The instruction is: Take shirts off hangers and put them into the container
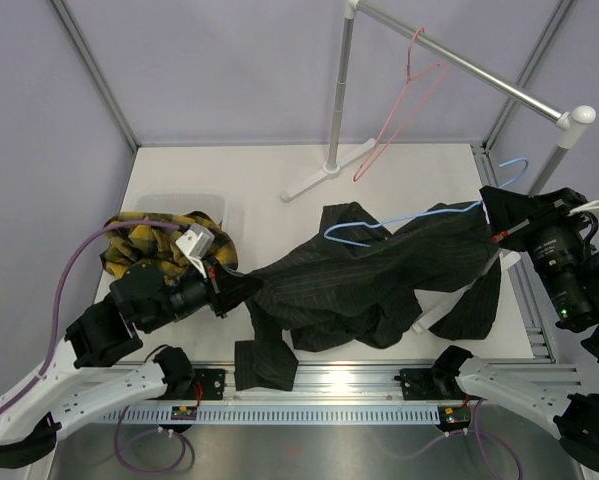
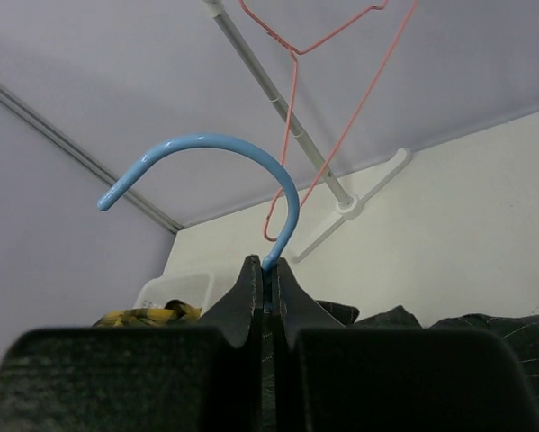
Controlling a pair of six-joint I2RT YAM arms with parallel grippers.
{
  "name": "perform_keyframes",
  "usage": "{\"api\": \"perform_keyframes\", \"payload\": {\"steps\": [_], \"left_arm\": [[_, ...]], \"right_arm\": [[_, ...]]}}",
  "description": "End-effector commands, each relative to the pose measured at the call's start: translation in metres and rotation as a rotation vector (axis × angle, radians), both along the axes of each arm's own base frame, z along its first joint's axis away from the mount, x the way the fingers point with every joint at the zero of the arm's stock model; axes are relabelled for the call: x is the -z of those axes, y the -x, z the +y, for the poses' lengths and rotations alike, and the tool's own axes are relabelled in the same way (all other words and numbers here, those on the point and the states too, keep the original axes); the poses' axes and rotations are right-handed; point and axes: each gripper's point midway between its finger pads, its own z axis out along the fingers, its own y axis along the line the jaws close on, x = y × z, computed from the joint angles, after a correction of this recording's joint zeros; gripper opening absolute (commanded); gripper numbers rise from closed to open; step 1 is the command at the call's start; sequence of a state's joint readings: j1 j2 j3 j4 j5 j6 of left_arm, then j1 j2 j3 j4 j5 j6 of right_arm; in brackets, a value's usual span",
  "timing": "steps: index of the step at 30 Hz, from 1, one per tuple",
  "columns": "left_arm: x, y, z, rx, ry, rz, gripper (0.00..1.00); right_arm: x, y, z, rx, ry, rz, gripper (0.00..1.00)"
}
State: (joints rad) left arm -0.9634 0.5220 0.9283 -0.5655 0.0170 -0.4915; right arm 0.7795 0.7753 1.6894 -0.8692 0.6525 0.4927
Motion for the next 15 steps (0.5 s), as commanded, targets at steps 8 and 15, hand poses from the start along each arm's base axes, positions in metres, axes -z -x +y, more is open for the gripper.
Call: {"api": "perform_keyframes", "payload": {"steps": [8, 15], "left_arm": [[-0.041, 0.002, -0.038, 0.175, -0.006, -0.114, 0.29], [-0.141, 0.043, -0.03, 0.398, 0.041, -0.364, 0.59]], "right_arm": [[-0.017, -0.024, 0.092, -0.319, 0.067, -0.012, 0.0], [0.038, -0.038, 0.117, -0.383, 0.191, 0.103, 0.0]]}}
